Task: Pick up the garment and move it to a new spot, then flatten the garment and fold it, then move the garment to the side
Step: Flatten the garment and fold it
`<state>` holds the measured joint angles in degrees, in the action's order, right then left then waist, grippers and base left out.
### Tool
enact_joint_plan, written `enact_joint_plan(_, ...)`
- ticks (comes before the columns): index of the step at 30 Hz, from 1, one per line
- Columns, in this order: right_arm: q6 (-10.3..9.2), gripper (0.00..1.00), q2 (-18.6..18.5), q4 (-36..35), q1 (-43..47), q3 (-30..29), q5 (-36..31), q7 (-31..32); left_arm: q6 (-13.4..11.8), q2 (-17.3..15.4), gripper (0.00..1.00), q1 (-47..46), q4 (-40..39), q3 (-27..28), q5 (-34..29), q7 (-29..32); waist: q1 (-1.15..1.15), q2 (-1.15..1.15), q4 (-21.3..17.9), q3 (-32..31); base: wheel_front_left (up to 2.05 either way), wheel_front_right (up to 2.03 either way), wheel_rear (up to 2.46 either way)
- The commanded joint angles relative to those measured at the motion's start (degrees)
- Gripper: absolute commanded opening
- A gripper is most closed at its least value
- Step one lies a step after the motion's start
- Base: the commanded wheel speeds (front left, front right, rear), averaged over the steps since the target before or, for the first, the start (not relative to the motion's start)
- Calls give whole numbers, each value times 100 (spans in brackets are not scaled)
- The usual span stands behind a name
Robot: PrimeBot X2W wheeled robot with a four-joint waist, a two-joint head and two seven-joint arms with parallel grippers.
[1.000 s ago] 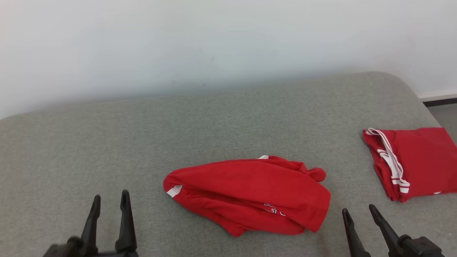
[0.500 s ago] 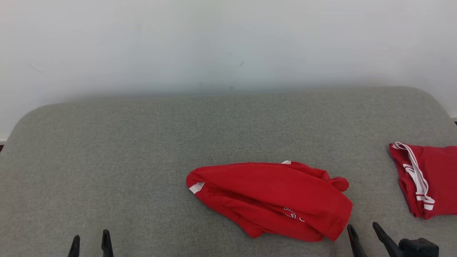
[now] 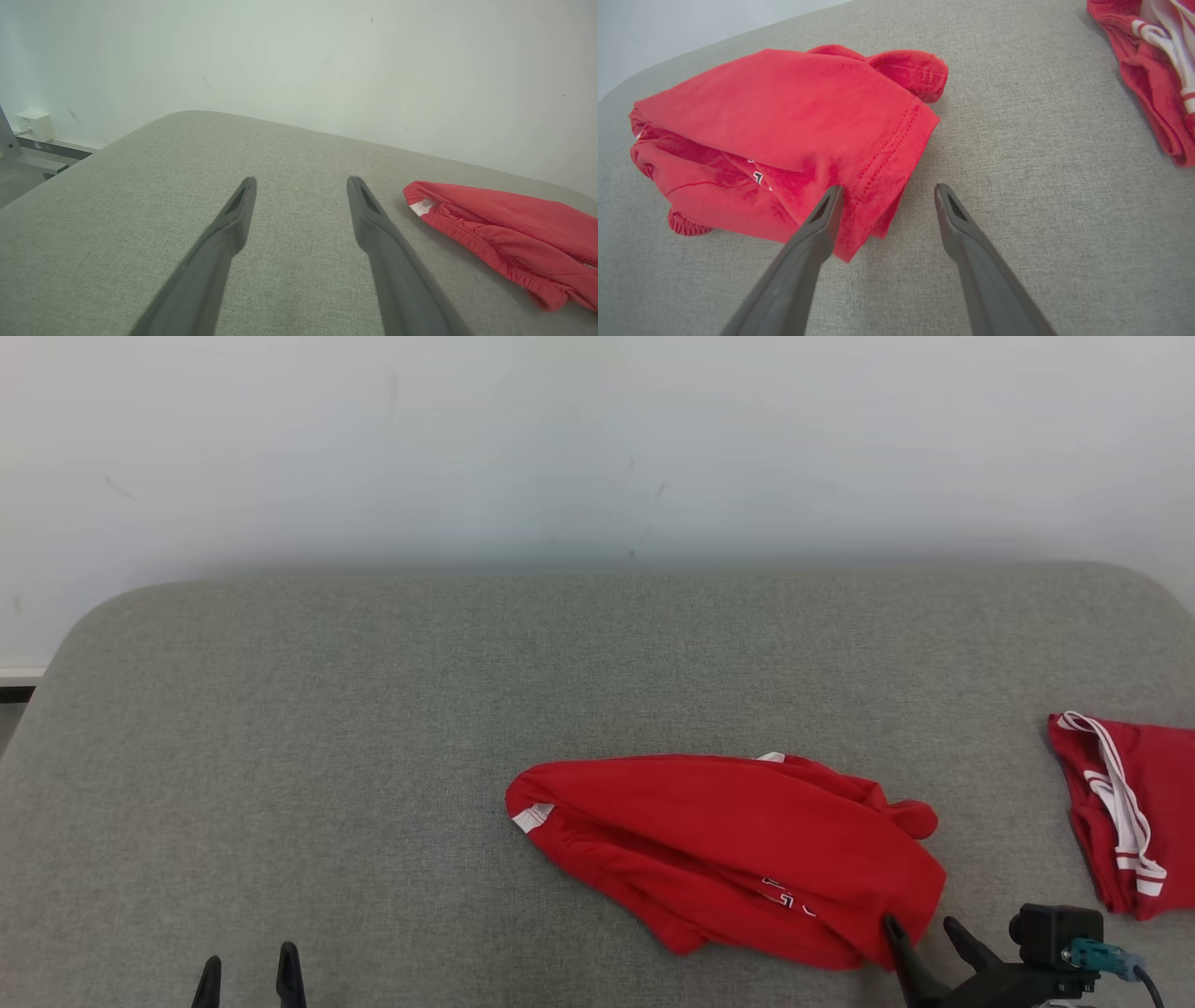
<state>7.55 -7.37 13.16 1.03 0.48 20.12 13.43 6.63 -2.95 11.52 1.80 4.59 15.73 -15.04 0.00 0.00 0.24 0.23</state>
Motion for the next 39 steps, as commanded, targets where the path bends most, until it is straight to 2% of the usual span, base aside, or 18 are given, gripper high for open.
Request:
enact_joint_plan(1, -14, 100, 28, -25, -83, -4, 10, 45, 31, 8, 100, -54, 0, -11, 13, -15, 0, 0, 24, 27, 0, 0, 0)
enact_joint_plan(28, -14, 100, 244, -342, 335, 616, 98, 41, -63, 10, 100, -87, 3, -72, 113, -16, 0, 0, 25, 137, 0, 0, 0)
enact_joint_plan(39, -14, 100, 229, -694, 472, 578, 16, -120, -28, 11, 100, -13, 24, -62, 101, -16, 0, 0, -17, 58, 0, 0, 0)
